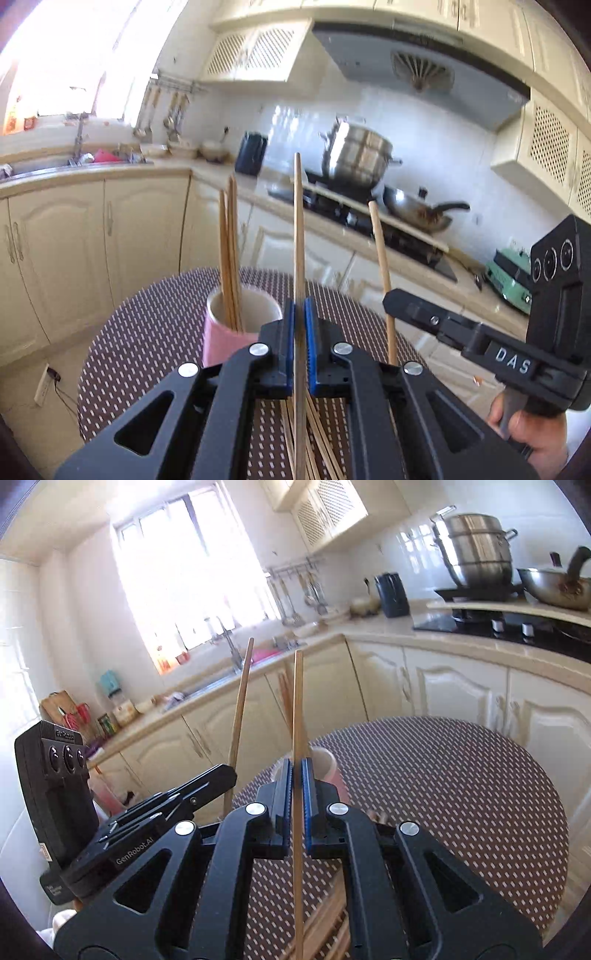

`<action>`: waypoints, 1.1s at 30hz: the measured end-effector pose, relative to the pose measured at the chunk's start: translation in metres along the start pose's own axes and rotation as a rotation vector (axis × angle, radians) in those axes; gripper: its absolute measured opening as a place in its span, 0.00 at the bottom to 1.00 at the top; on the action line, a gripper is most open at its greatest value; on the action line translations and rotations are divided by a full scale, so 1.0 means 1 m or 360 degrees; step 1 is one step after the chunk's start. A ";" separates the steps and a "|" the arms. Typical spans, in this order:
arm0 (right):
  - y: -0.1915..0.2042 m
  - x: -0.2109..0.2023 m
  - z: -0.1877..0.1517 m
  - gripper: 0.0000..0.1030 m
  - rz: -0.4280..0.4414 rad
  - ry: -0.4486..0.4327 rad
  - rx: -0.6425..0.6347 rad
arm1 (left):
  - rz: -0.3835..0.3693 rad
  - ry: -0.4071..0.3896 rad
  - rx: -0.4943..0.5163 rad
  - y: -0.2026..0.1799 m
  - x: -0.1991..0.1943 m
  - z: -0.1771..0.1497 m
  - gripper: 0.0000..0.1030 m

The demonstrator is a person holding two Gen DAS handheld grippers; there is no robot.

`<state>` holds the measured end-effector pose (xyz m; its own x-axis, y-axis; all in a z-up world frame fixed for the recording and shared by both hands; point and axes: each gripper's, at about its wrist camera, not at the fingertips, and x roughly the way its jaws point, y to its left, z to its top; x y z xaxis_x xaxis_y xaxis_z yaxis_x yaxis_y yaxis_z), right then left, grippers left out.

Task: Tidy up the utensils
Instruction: 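Lift both held chopsticks upright and carry them over the pink cup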

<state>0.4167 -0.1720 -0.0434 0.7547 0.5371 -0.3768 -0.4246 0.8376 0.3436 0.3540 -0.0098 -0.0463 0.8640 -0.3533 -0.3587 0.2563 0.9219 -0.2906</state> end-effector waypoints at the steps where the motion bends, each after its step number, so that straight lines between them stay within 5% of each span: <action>1: 0.003 0.002 0.004 0.05 0.0003 -0.0033 -0.0012 | 0.0005 -0.0041 -0.0007 0.001 -0.001 0.005 0.06; 17: 0.021 0.046 0.051 0.05 0.0017 -0.0551 -0.0132 | 0.0102 -0.0354 -0.0007 0.021 0.050 0.056 0.06; 33: -0.007 0.098 0.044 0.05 -0.0004 -0.0569 -0.0115 | 0.0244 -0.0444 0.0013 0.040 0.109 0.055 0.06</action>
<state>0.5156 -0.1302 -0.0450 0.8776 0.4769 -0.0486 -0.4470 0.8507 0.2766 0.4821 -0.0024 -0.0484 0.9781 -0.1537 -0.1404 0.1162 0.9627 -0.2443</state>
